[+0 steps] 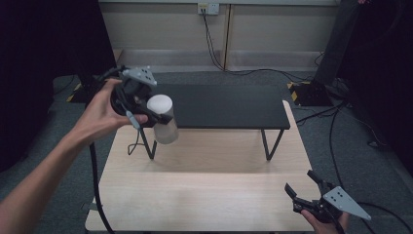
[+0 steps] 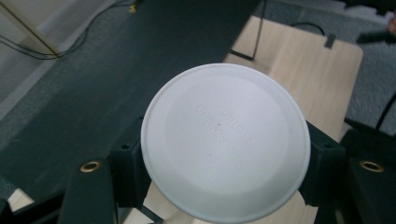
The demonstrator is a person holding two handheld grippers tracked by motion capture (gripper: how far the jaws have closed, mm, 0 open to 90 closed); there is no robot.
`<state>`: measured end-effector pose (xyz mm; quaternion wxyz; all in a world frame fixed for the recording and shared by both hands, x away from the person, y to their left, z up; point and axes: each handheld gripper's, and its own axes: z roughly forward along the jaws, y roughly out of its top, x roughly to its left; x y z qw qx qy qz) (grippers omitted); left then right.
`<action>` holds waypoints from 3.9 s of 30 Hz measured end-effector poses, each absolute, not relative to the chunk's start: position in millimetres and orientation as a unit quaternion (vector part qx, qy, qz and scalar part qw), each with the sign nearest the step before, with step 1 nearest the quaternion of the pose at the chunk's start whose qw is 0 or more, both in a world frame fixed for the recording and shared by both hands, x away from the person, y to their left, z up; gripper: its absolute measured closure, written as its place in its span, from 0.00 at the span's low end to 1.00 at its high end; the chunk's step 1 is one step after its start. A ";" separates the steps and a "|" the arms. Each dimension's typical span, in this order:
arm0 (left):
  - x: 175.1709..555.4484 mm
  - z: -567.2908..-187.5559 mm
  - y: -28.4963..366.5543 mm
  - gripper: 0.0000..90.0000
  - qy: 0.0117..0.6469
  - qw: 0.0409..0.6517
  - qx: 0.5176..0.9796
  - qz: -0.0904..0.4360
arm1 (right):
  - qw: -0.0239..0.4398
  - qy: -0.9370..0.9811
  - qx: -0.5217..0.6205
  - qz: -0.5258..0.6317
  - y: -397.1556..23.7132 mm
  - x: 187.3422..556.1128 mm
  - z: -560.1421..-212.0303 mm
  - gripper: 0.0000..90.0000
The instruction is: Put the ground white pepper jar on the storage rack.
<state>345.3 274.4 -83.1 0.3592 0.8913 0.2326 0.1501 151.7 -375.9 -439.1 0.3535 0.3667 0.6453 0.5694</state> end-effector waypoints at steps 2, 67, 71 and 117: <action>347.1 -74.5 274.6 0.37 0.242 0.357 0.888 0.162 | 0.352 0.646 0.367 0.569 -376.0 152.1 -439.0 0.11; 433.4 -136.9 310.1 0.07 0.426 0.387 0.786 0.224 | 0.357 0.641 0.363 0.575 -377.4 150.8 -440.5 0.11; 421.2 -130.8 318.9 0.04 0.414 0.394 0.789 0.225 | 0.358 0.641 0.363 0.574 -377.1 150.6 -440.6 0.11; 250.2 -157.9 372.1 0.03 0.264 0.490 0.794 0.244 | 0.361 0.643 0.364 0.570 -372.6 151.2 -440.6 0.11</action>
